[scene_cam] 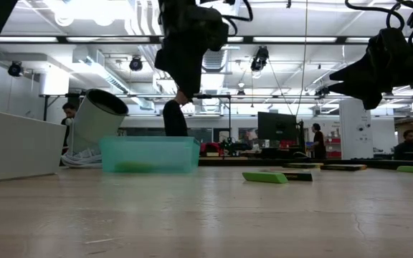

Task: Pick & Place School Supplies
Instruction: Put the green eraser into the black bin

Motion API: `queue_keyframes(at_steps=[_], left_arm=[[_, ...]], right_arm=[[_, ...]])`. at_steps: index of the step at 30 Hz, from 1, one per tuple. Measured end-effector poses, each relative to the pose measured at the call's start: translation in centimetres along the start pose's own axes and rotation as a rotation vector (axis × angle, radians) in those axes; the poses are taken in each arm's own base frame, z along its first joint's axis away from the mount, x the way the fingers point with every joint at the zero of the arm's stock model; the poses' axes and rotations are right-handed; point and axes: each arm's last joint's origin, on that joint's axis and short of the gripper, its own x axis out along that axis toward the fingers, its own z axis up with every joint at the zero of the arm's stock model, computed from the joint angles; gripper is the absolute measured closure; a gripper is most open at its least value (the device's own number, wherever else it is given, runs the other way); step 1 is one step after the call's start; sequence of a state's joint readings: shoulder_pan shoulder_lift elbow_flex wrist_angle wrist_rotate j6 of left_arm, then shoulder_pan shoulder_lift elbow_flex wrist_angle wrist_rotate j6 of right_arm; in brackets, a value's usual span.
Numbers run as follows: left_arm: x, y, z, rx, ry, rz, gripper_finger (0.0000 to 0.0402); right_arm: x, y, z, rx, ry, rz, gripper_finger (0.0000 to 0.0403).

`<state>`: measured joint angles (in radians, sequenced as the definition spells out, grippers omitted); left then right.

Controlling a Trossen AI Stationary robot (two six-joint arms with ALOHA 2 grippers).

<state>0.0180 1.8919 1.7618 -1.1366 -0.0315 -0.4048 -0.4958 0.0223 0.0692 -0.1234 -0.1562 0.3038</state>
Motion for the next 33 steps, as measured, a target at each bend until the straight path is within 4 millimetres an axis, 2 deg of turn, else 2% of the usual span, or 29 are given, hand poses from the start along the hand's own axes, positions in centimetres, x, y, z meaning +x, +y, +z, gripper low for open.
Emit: queue_keyframes(at_steps=[6, 12, 19, 27, 33], left_arm=[[-0.2, -2.7, -1.3, 0.13, 0.005, -0.022, 0.0261], [-0.6, -5.9, -3.3, 0.134, -0.041, 0.046, 0.0261], [-2.9, -9.3, -6.3, 0.222, -0.164, 0.128, 0.0261], [-5.6, -11.5, -8.5, 0.324, -0.299, 0.115, 0.0261], [-6.5, -12.0, -9.3, 0.402, -0.414, 0.053, 0.0261]], right_arm=[[0.0, 0.0, 0.0, 0.0, 0.0, 0.0, 0.0207], [0.0, 0.0, 0.0, 0.0, 0.0, 0.0, 0.0207], [0.0, 0.0, 0.0, 0.0, 0.0, 0.0, 0.0207], [0.0, 0.0, 0.0, 0.0, 0.0, 0.0, 0.0207], [0.0, 0.0, 0.0, 0.0, 0.0, -0.001, 0.0207]])
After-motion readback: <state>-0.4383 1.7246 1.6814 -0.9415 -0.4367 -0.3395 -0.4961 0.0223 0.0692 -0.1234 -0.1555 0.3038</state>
